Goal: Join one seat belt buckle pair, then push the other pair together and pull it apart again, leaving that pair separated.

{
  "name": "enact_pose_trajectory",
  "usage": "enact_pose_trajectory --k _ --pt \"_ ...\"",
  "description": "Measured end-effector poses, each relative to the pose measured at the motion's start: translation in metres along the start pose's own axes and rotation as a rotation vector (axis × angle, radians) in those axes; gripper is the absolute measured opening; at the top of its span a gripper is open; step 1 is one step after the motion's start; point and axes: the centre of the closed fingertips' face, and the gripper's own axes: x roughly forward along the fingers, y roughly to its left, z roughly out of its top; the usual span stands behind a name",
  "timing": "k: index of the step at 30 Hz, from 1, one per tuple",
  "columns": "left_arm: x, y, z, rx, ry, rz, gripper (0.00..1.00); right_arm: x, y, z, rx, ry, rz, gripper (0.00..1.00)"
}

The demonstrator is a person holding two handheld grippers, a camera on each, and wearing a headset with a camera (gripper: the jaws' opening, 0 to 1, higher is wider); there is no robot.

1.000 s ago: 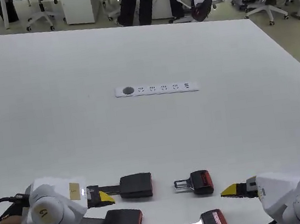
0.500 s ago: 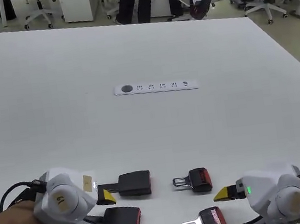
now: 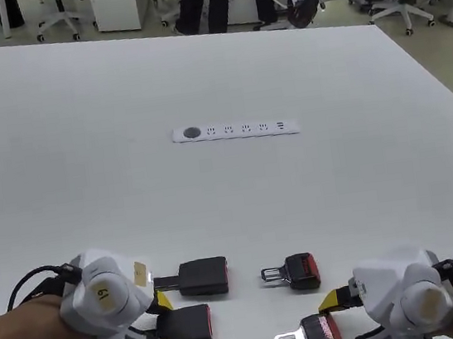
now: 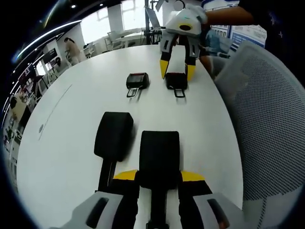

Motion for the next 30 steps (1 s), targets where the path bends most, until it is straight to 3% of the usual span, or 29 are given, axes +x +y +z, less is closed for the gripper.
enact_pose_trajectory --k 14,30 --pt "0.002 -0.001 -0.002 0.021 0.006 -0.021 0.33 0.002 -0.004 -0.002 0.038 -0.013 -0.004 0.31" --pt "0.003 -0.001 -0.003 0.021 0.017 -0.026 0.32 0.007 -0.006 0.012 0.07 -0.022 -0.014 0.3"
